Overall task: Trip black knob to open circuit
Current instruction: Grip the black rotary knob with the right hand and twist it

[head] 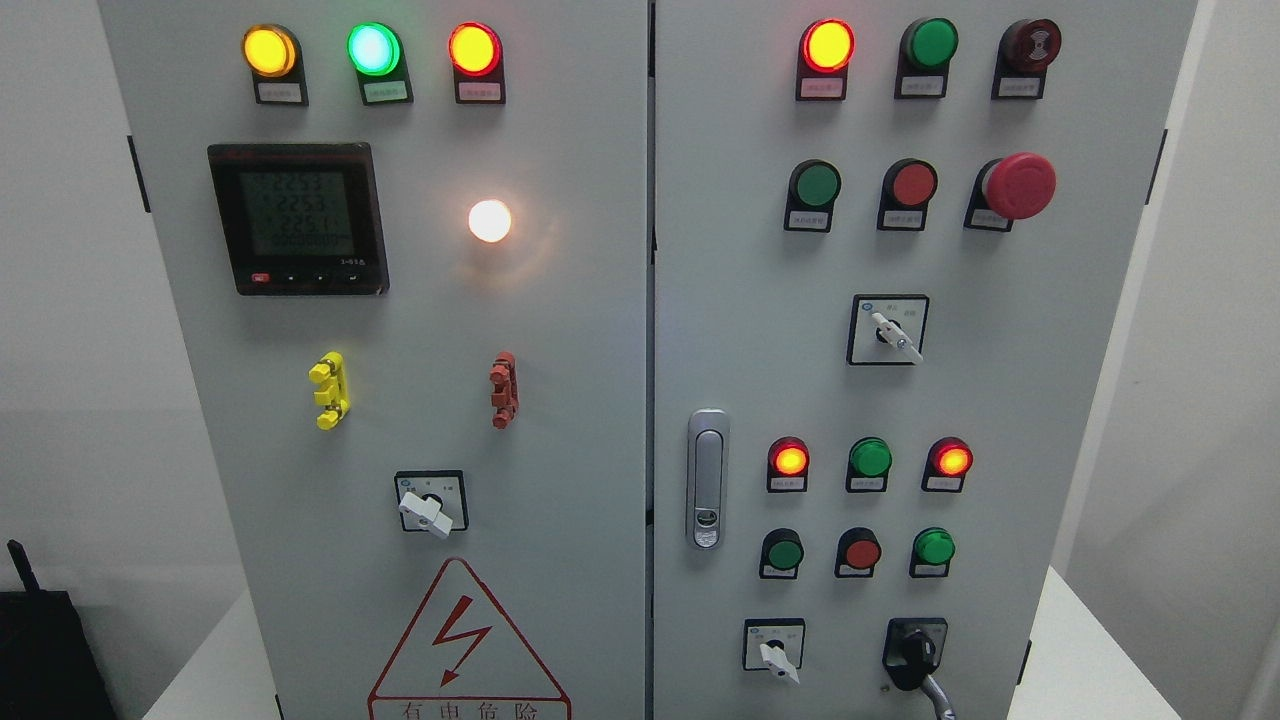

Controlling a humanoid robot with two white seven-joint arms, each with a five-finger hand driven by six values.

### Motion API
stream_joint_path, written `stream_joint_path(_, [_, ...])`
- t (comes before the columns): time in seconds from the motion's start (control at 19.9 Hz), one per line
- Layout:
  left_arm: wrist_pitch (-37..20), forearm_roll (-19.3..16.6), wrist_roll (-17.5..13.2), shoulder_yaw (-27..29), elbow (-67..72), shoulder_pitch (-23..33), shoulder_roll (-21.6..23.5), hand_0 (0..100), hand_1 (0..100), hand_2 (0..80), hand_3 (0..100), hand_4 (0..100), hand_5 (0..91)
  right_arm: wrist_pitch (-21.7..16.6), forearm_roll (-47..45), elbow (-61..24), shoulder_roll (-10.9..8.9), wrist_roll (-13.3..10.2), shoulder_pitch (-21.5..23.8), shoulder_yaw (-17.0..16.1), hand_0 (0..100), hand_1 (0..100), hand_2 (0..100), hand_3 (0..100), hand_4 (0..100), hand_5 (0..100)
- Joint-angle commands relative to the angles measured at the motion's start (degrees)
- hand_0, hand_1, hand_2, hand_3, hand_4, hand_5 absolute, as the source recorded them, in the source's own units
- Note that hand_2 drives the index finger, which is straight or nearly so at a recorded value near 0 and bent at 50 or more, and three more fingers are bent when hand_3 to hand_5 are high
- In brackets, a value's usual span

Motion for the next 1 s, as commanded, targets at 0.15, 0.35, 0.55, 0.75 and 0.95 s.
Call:
stream_joint_path(0.15, [-0.08, 0.14, 0.01, 0.07, -0.01, -0.23, -0.09, 12, 39, 0.0, 0, 0, 0.0, -0.59, 0.2, -2.68, 0.06, 1.02, -1.12, 1.8, 98, 82, 0, 100, 97, 97])
stream_joint_path(0.35, [0.0, 0.14, 0.01, 0.07, -0.01, -0.23, 0.0, 12, 39, 0.0, 0, 0, 0.0, -0.59, 0.12, -2.68, 0.06, 0.23, -1.29, 2.77, 98, 82, 0, 100, 97, 97])
stream_joint_path(0.55, [-0.08, 0.14, 0.01, 0.07, -0.01, -0.23, -0.09, 12, 39, 0.0, 0, 0, 0.0, -0.59, 0.12, -2.85, 0.06, 0.14, -1.47, 3.12, 98, 82, 0, 100, 97, 97])
stream_joint_path(0.75, [-0.08, 0.14, 0.01, 0.07, -0.01, -0.14, 0.0, 12, 39, 0.0, 0, 0, 0.0, -0.59, 0.12, -2.94, 0.06, 0.14, -1.47, 3.21, 98, 82, 0, 100, 97, 97])
stream_joint_path(0.95, [-0.08, 0.14, 0.01, 0.07, -0.01, -0.23, -0.09, 12, 39, 0.0, 0, 0, 0.0, -0.67, 0.12, -3.47, 0.06, 0.14, -1.47, 3.3, 98, 82, 0, 100, 97, 97])
